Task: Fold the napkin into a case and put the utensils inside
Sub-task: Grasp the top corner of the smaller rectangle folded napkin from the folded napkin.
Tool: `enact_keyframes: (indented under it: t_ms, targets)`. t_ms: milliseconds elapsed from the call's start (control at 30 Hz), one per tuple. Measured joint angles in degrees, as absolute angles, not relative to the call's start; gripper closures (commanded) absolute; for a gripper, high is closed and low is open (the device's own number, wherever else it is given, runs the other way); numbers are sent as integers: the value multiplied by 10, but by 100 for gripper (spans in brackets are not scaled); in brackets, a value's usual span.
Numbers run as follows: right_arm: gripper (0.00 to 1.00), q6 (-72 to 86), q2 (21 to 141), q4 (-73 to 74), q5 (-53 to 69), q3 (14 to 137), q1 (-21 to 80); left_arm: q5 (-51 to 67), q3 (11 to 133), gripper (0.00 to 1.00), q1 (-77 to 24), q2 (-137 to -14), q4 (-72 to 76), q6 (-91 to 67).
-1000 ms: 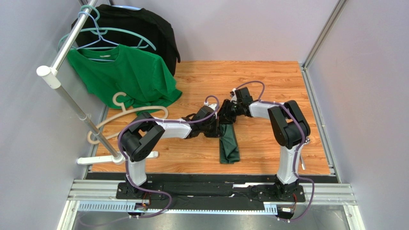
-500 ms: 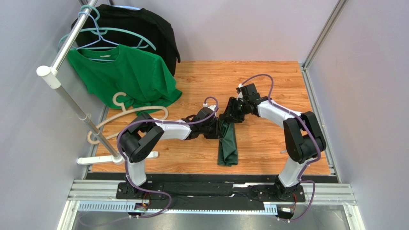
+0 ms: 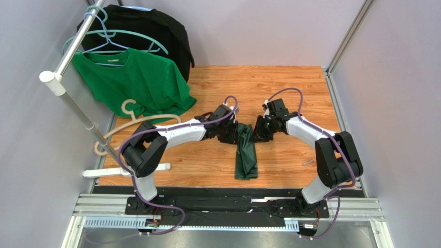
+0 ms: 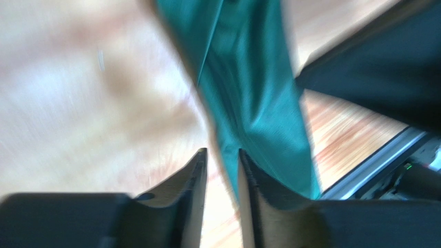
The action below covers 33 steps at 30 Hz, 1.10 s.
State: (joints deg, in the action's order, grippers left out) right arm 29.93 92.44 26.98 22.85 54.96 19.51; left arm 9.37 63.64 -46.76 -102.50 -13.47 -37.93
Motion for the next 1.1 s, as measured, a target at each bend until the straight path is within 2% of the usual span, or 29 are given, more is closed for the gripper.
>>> enact_keyframes:
  t_ms: [133,300,467,933,1100]
  targets:
    - [100,301,901,258,229,517,195,96,731,73,-449,-1058,-157,-322]
    - [100,329,900,207,230,489,196,80,816,66,-441,-1104,-176,-267]
    - [100,366,920,140,235,488,196,69,825,63,-445,-1138,-183,-240]
    - [100,418,986,64,267,495,196,53,838,63,-450,-1174,-179,-226]
    - [100,423,1003,50,273,501,196,37,861,69,-453,-1194,-185,-226]
